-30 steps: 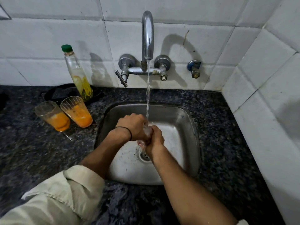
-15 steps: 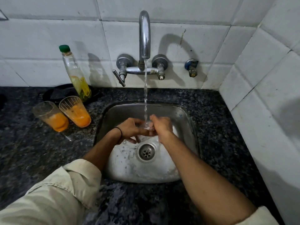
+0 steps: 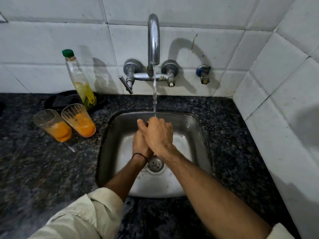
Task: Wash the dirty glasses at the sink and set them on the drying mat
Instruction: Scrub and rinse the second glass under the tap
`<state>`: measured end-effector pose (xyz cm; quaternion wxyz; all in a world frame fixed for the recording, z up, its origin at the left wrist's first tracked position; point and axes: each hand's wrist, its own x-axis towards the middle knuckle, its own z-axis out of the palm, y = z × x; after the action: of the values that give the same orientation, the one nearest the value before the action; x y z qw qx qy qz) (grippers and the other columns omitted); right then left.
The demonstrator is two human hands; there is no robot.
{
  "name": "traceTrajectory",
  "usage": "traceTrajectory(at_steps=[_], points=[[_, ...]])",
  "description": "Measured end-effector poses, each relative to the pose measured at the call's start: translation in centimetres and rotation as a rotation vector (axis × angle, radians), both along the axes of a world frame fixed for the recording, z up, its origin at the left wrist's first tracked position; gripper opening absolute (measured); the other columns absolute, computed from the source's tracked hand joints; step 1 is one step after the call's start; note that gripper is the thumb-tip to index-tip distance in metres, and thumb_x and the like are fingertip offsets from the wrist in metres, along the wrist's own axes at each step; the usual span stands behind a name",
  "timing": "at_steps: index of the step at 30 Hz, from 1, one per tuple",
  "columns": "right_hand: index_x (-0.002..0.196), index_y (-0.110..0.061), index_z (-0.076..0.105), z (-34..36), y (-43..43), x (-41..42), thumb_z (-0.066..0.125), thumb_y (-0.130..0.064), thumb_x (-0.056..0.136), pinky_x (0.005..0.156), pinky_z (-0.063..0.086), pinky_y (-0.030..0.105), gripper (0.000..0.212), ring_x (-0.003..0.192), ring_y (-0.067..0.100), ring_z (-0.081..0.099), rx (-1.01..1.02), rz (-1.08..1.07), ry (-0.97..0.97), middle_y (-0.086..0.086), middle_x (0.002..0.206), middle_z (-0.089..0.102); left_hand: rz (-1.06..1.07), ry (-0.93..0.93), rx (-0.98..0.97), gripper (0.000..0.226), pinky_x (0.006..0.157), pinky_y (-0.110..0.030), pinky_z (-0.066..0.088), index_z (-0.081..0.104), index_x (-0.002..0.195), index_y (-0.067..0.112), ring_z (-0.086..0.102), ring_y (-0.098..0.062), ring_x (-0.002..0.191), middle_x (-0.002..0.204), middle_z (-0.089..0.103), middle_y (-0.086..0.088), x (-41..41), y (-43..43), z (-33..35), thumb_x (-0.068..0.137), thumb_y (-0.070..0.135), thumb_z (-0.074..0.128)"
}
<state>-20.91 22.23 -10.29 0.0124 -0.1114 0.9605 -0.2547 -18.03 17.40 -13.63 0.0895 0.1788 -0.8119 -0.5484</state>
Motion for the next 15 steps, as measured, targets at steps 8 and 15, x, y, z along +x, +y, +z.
traceTrajectory(at_steps=[8,15], points=[[0.052,-0.015,0.062,1.7,3.6,-2.3,0.061,-0.038,0.092,0.051,0.037,0.030,0.046,0.045,0.015,0.047,-0.207,0.420,-0.089,-0.001,0.046,0.050,-0.605,-0.112,0.567,0.034,0.085,-0.033,0.057,0.062,0.112,0.005,0.070,-0.027,0.096,0.099,0.072,-0.013,0.1,-4.7,0.6,0.080,-0.004,0.069],[0.082,-0.015,0.072,2.4,1.2,-1.7,0.049,-0.044,0.099,0.072,0.039,0.032,0.041,0.064,0.019,0.051,-0.054,-0.008,0.054,-0.001,0.065,0.053,-0.180,0.023,-0.017,0.008,0.062,-0.023,0.055,0.061,0.094,0.020,0.067,-0.006,0.072,0.080,0.068,0.001,-1.6,-1.3,1.3,0.089,0.016,0.066]])
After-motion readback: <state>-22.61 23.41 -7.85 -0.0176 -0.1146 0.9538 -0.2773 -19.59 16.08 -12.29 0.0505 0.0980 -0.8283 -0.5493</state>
